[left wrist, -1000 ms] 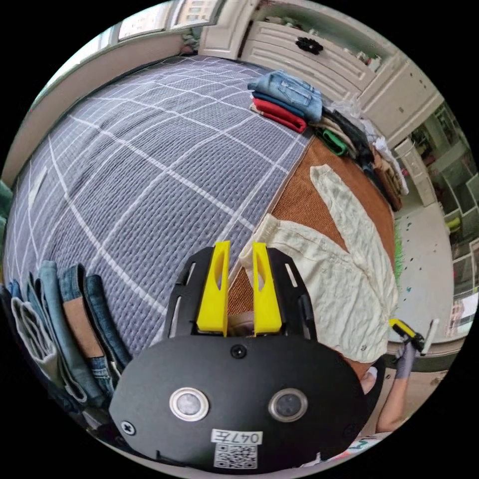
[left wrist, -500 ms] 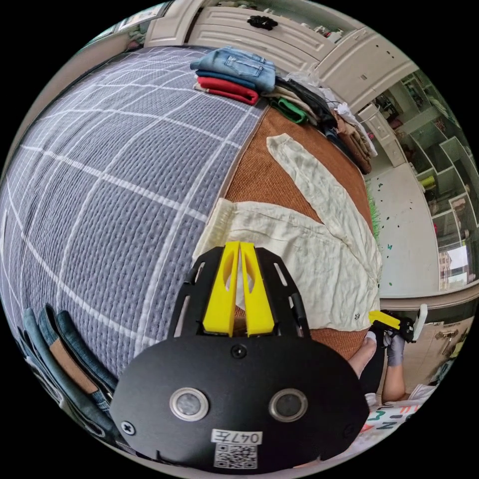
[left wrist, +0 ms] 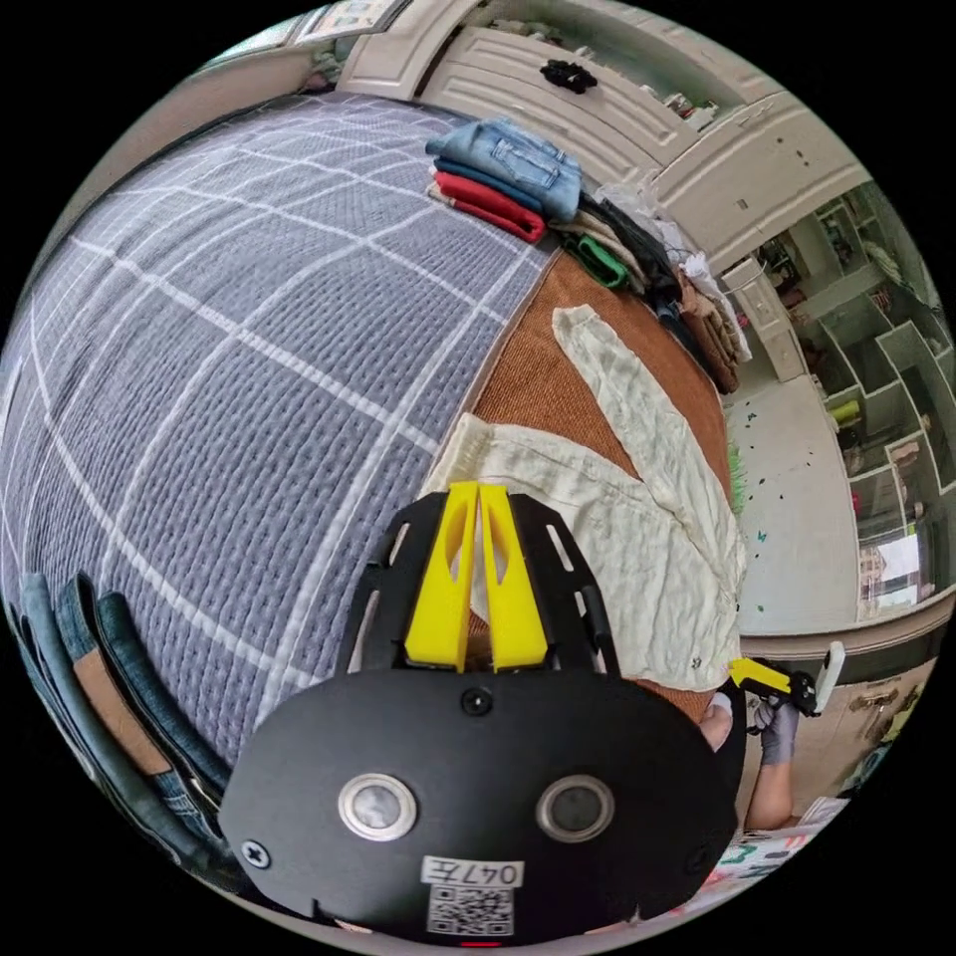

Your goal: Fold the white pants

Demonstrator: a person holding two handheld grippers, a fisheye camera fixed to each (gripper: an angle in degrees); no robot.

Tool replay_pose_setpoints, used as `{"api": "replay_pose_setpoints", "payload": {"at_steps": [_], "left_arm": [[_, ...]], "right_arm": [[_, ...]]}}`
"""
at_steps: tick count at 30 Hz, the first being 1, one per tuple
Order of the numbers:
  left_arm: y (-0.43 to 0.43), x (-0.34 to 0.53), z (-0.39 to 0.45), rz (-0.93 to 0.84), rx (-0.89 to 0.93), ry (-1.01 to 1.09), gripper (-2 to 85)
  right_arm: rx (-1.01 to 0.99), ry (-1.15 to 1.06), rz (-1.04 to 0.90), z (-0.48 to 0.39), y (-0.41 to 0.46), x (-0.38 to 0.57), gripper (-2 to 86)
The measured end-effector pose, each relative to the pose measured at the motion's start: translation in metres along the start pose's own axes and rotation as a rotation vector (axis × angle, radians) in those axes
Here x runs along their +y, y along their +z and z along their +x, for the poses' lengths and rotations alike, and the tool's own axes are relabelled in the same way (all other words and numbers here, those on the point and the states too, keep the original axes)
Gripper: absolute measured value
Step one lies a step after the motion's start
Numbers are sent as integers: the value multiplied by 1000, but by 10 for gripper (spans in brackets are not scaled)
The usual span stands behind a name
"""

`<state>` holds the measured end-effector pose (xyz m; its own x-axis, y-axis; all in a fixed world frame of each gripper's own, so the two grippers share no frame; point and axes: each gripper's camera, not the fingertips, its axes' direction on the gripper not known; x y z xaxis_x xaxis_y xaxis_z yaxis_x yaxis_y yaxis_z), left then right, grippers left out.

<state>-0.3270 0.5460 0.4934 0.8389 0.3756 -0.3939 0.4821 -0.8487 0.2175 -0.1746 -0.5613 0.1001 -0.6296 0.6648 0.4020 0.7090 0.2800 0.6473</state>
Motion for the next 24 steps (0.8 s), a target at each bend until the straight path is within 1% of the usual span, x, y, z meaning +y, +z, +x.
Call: {"api": "replay_pose_setpoints", "payload": {"at_steps": [1,3,4,6,7,9,11,12,14,17,20,24], "left_arm": [[-11,4,2,42,0,10,-10],[-60,25,16,257,-3,71,-10],[-74,32,20,321,-6,93,-10],[-129,67,46,568,-50,209,-9],[-140,76,53,619,-71,244,-9],[-174,112,82,787,-162,350,-8],[-181,129,94,849,-172,379,-6],[-181,130,98,820,-124,407,-7],[-176,124,103,751,-83,402,-9],[-170,122,119,708,-145,433,-10],[-165,122,133,678,-114,459,-10],[-157,118,150,644,-86,513,-10]], "right_arm": [[-1,7,26,-1,-3,4,14],[27,29,143,-8,-14,20,9],[47,28,174,-11,-17,25,7],[184,-7,302,-30,-28,42,1],[228,-19,339,-35,-30,46,0],[414,-47,498,-56,-36,64,3],[501,-54,572,-65,-34,73,4],[474,-74,542,-66,-30,73,5],[400,-56,487,-62,-23,70,5],[303,-34,502,-58,-18,73,-5],[252,-71,500,-58,-16,75,-10],[222,-90,440,-51,-5,73,-12]]}}
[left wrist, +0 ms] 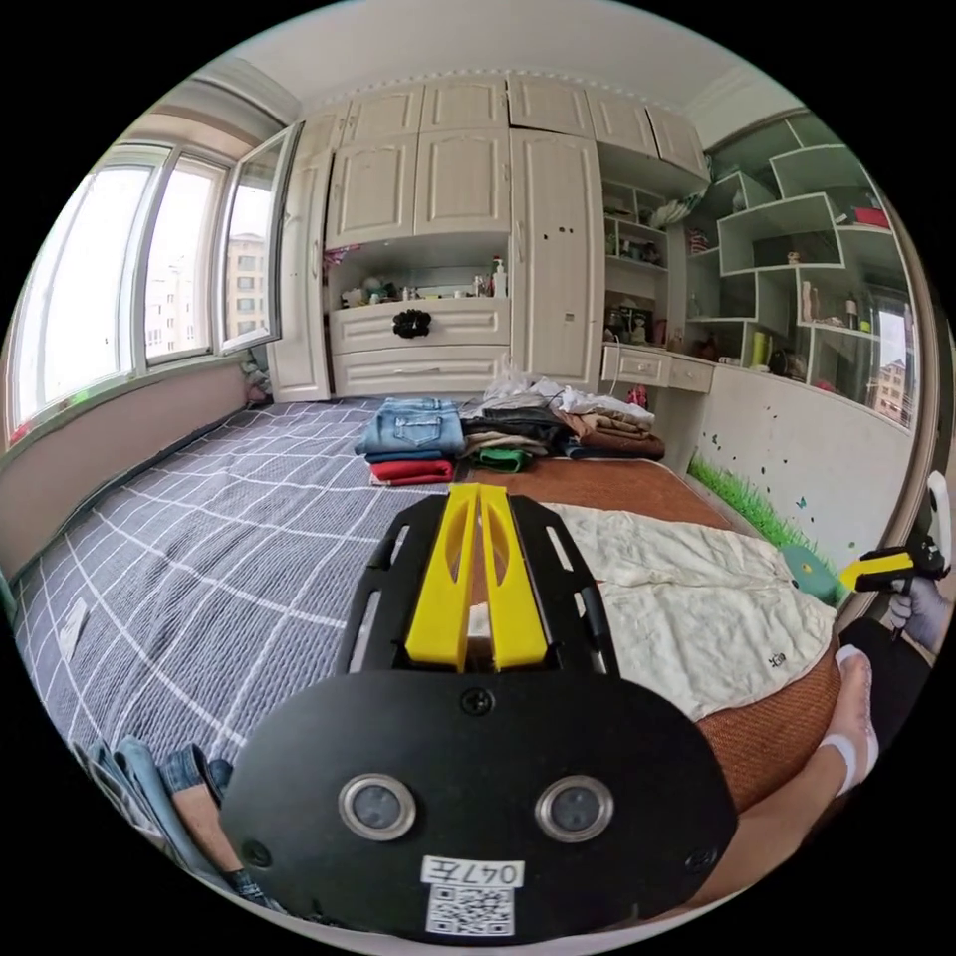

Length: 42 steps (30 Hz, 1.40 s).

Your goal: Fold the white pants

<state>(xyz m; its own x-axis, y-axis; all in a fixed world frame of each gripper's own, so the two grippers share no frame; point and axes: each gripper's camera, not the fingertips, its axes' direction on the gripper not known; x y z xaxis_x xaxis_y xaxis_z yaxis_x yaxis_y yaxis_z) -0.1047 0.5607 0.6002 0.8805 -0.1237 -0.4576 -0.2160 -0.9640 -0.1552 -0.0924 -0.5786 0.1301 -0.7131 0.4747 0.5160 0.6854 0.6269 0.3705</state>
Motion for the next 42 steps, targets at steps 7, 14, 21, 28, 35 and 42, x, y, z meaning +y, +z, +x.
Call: {"api": "replay_pose_setpoints", "payload": {"at_steps": [7,14,21,28,35,42], "left_arm": [[41,-6,14,-147,72,31,-10],[102,-4,31,-323,40,67,-10],[155,7,4,-450,-35,-95,-10],[199,25,-23,-519,-18,-265,-10],[258,33,-4,-558,147,-201,-10],[356,72,35,-940,167,-74,-10]], "right_arm": [[-139,69,-100,21,26,9,-12],[-257,109,-142,29,56,24,-12],[-287,115,-169,47,75,24,-12],[-316,125,-198,66,87,19,-12],[-339,143,-206,85,95,13,-12],[-357,166,-205,102,97,7,-12]]}}
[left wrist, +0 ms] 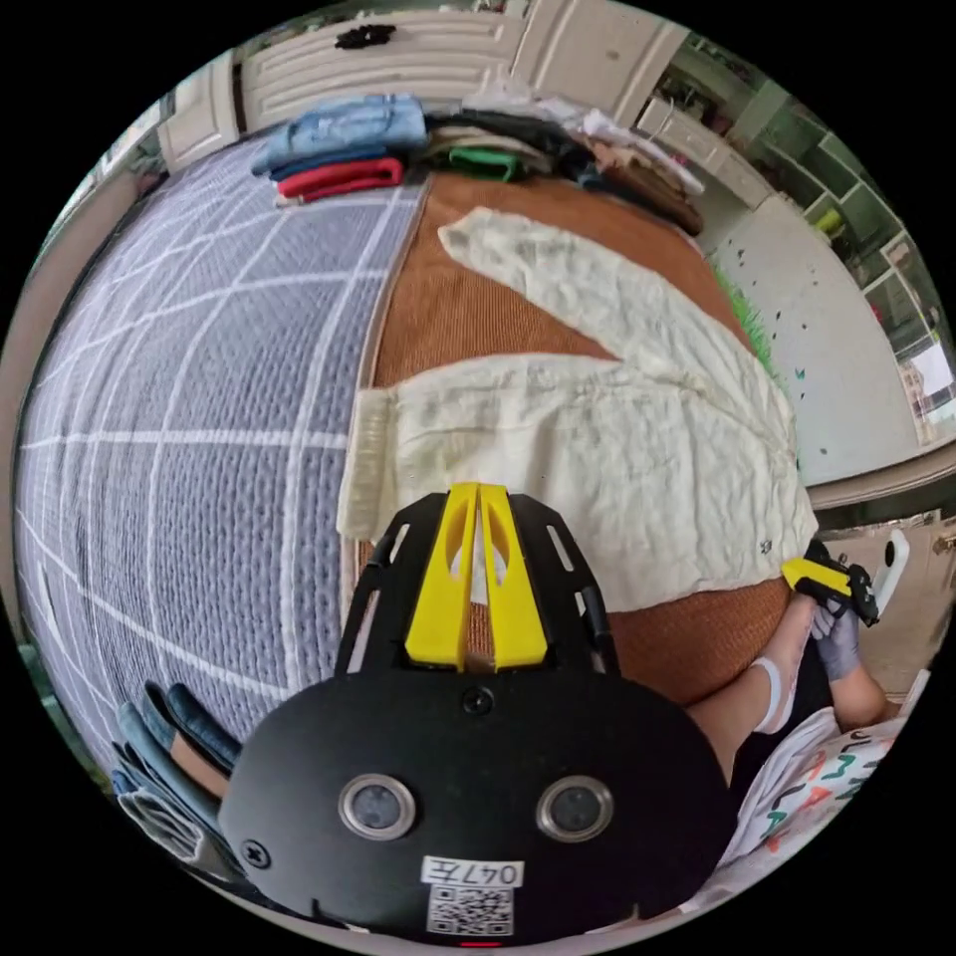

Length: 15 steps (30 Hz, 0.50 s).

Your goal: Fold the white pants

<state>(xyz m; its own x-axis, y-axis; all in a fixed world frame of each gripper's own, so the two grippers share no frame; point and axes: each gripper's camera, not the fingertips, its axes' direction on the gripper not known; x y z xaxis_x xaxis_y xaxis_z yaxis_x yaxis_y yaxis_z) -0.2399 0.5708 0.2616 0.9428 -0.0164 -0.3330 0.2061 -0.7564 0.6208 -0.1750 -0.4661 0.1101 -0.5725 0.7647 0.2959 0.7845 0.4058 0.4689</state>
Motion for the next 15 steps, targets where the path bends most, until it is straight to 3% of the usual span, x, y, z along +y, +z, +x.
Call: {"api": "replay_pose_setpoints", "payload": {"at_steps": [4,9,15], "left_arm": [[13,-10,1,14,37,-1,-10],[7,-13,7,179,-10,13,-10],[43,-23,4,123,37,8,-10]], "right_arm": [[-3,3,-1,4,-3,-4,-12],[-17,4,16,9,-9,-9,-12],[-51,5,53,10,-20,-13,-11]]}}
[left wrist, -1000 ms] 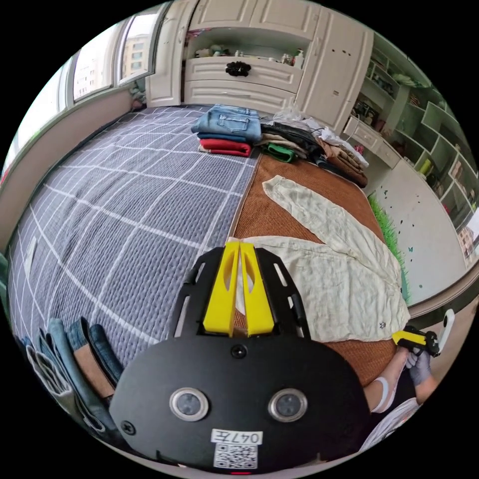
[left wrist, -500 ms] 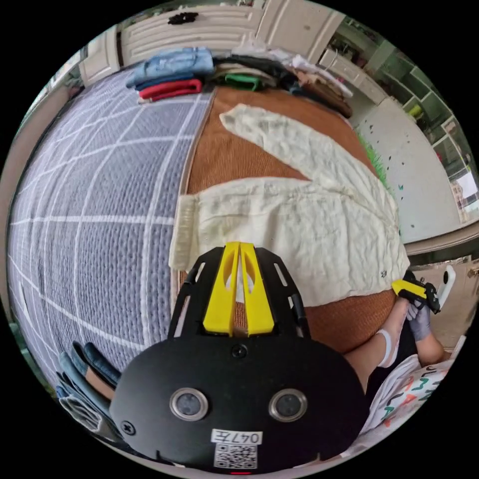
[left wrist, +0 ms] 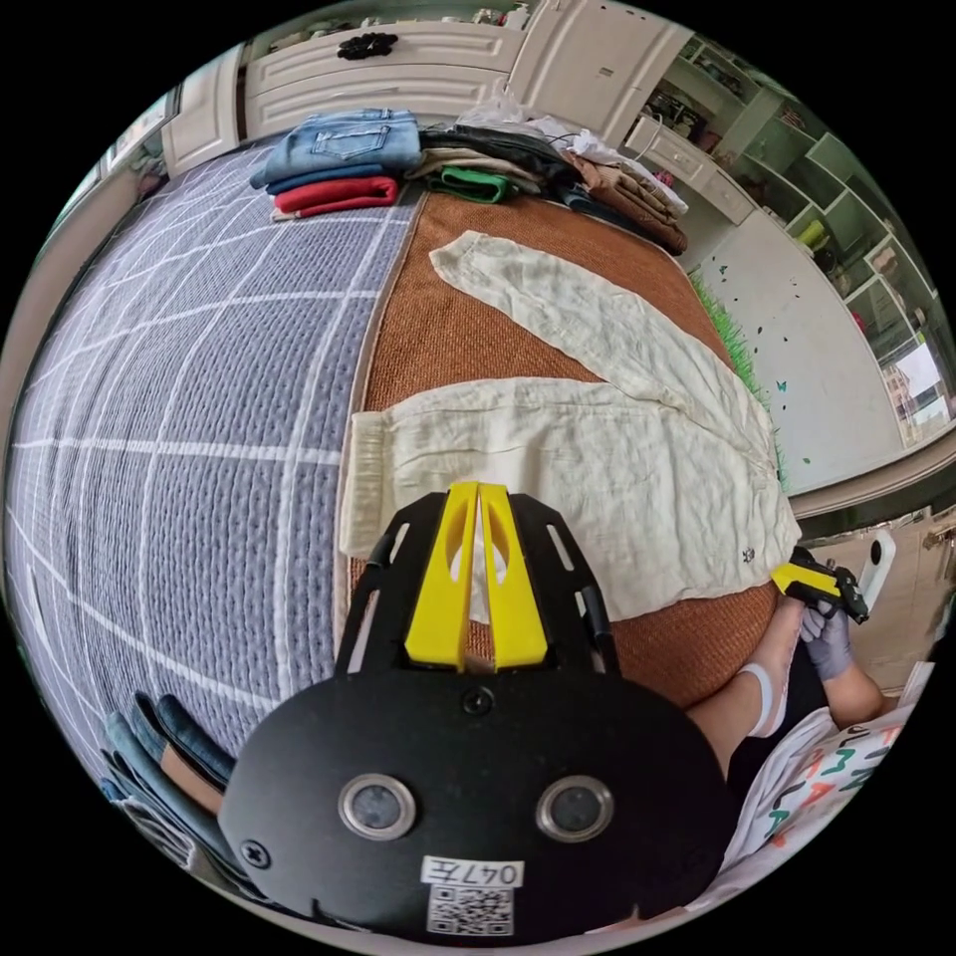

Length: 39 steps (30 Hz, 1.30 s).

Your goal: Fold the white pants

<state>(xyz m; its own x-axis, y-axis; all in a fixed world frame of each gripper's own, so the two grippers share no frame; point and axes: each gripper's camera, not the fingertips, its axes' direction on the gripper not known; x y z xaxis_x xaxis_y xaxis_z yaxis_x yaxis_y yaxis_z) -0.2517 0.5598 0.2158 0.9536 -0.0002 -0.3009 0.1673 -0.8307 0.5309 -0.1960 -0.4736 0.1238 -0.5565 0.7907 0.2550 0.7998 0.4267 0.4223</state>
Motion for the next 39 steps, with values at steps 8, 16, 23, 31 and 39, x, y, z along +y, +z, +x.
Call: {"api": "replay_pose_setpoints", "payload": {"at_steps": [8,16,23,31,39], "left_arm": [[37,-3,4,-22,6,22,-10],[67,-1,-6,-26,22,-3,-10],[92,6,-26,-23,89,-73,-10],[114,13,-38,-19,113,-106,-10],[128,24,-49,0,145,-132,-10]], "right_arm": [[210,84,209,37,-60,-36,10],[383,172,97,116,-77,-103,32],[369,185,10,125,-53,-133,15],[395,122,-17,96,-46,-152,-10],[290,-240,112,9,-69,-153,-10]]}}
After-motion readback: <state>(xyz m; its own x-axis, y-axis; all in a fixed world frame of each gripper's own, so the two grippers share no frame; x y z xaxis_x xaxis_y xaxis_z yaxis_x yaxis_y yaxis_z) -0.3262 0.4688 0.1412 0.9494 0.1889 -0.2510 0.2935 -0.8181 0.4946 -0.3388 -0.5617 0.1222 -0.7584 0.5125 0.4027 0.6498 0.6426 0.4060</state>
